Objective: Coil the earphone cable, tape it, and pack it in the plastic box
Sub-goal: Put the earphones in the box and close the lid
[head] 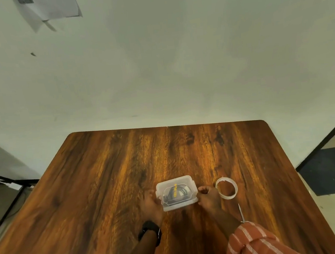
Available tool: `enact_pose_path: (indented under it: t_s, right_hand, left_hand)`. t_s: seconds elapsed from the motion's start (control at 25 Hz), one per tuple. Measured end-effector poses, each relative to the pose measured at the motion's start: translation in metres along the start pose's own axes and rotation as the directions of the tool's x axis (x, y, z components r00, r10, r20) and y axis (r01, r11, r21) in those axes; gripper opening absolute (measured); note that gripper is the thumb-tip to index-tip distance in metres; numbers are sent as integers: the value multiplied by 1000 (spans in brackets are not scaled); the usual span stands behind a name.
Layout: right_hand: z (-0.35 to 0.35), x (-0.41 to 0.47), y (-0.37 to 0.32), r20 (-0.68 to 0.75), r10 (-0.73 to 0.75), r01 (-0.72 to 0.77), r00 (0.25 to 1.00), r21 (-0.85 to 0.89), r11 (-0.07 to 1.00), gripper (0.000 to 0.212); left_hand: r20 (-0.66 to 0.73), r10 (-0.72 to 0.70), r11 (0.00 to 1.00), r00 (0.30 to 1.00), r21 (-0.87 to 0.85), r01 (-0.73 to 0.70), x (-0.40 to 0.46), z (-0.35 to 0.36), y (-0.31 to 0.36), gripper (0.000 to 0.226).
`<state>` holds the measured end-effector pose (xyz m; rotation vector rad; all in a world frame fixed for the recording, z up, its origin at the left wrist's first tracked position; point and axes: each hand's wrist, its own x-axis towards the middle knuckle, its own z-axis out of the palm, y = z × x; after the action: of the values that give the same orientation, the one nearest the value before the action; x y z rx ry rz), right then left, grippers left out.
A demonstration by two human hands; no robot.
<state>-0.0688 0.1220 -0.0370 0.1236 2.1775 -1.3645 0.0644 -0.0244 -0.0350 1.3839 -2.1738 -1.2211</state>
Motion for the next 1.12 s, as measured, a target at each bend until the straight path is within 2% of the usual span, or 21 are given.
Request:
enact_pose_path:
  t_s: [0.12, 0.2, 0.32, 0.48, 0.56, 0.6, 0.68, 0.76, 0.8, 0.88, 0.96, 1.12]
  right_hand:
    - [-4, 5, -8, 95, 28, -18, 995, -99, 995, 32]
    - [-8, 5, -13, 154, 72, -52, 985, -129, 990, 29]
    - [-12, 8, -14, 207, 173, -173, 963, -15, 985, 34]
    - [-12, 14, -15, 261, 274, -314, 925, 122, 942, 39]
    - [-12, 16, -14, 258, 268, -304, 928, 113, 946, 40]
    - [-12, 17, -12, 243, 240, -268, 940, 93, 959, 41]
    - [-11, 18, -9, 197, 162, -182, 967, 91, 979, 42]
    - [-6, 14, -8, 128, 72, -85, 989, 95, 992, 40]
    - [-3, 11, -8, 92, 23, -30, 996, 66, 997, 37]
    - [1, 3, -7, 39, -81, 83, 996, -34, 996, 33]
    - [1, -3, -7, 12, -190, 190, 982, -152, 970, 30]
    - [-1, -6, -10, 46, -314, 308, 948, -364, 879, 28]
  left_hand:
    - [128, -195, 976, 972, -70, 205, 4, 0, -8, 11]
    - [203, -301, 932, 932, -142, 332, 13, -2, -9, 17]
    - [260, -421, 841, 869, -248, 481, 21, -3, 0, 10]
    - [332, -466, 816, 820, -197, 544, 23, -6, 9, 15]
    - [357, -455, 846, 816, -114, 521, 29, -7, 6, 10]
    - [355, -454, 855, 818, -87, 512, 33, -6, 2, 14]
    - [349, -435, 850, 830, -144, 506, 37, -3, 0, 25]
    - [277, -426, 843, 861, -224, 489, 37, 1, 1, 16]
    - [210, -388, 878, 898, -213, 429, 37, 3, 3, 10]
    - [88, -214, 976, 973, -23, 217, 32, 4, 6, 13]
    - [46, -95, 988, 994, 129, 89, 29, 6, 6, 20]
    - [44, -63, 943, 997, 331, 45, 32, 9, 9, 24]
